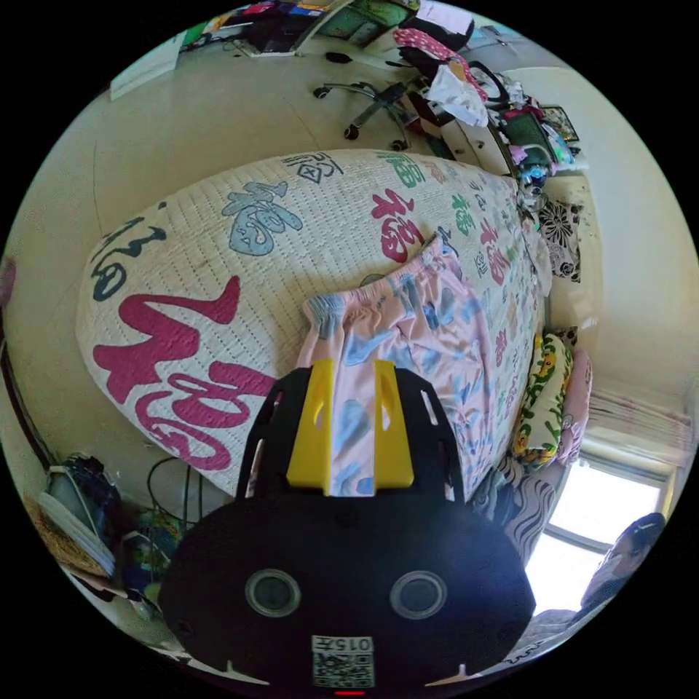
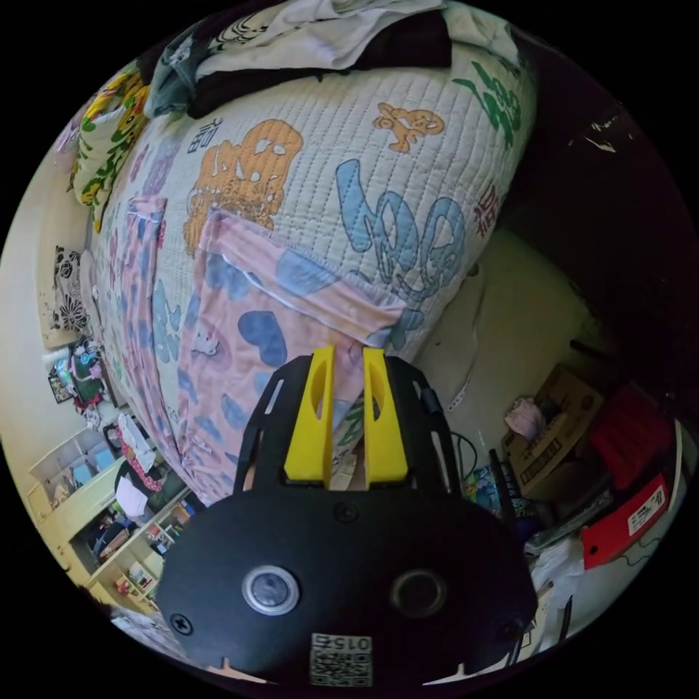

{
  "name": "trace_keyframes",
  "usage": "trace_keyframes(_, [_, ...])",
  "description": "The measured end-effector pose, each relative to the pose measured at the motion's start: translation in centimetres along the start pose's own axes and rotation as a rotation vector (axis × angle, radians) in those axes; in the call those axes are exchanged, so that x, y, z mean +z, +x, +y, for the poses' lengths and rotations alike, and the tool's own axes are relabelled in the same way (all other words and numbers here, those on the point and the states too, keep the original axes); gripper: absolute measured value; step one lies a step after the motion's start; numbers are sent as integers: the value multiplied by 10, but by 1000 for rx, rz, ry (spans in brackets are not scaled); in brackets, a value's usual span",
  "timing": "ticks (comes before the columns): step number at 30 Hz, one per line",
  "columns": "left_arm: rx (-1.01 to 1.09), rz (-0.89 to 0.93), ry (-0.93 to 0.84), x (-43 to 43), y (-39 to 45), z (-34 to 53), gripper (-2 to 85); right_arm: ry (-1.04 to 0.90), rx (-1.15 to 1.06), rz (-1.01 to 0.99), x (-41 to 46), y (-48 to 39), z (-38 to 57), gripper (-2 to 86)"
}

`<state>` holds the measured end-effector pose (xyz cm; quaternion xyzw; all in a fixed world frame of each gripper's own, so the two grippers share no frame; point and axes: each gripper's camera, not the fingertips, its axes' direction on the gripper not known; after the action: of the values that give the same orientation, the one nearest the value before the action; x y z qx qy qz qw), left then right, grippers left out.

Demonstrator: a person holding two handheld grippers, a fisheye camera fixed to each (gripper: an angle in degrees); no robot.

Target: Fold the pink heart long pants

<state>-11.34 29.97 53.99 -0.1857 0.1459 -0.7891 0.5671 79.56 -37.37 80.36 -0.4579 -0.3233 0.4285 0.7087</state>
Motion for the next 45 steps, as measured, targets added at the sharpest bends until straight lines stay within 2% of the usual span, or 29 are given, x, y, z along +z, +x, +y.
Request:
trace_keyframes(7, [-15, 4, 46, -32, -22, -19, 77, -2, 30, 78, -33, 17, 0, 72])
trace_keyframes(12, [-32, -15, 47, -54, -38, -33, 83, -6, 69, -106, -46, 35, -3, 92])
trace_keyframes(15, [-33, -25, 40, -65, -45, -40, 86, 3, 62, -98, -56, 32, -6, 76])
trace_keyframes(19, [-11, -90, 56, -79, -44, -46, 86, -11, 28, -61, -88, 31, -1, 3])
trace_keyframes(25, [-29, -69, 61, -87, -42, -52, 85, -70, -40, 1, -142, 16, -2, -7])
trace_keyframes(30, [-12, -93, -21, -82, -37, -57, 49, -93, -90, 0, -191, 1, -7, -6])
trace_keyframes(33, [-54, -17, -116, -76, -37, -62, 18, -110, -121, 1, -220, -10, -10, -6])
trace_keyframes(37, [-33, -21, -101, -99, -15, -62, 4, -157, -119, -36, -264, -23, -15, -6])
trace_keyframes(42, [-97, 204, -31, -137, 22, -65, -1, -187, -94, -172, -337, -42, -29, -7])
trace_keyframes(45, [-58, 236, -14, -148, 63, -74, -2, -194, -111, -239, -381, -69, -46, -7])
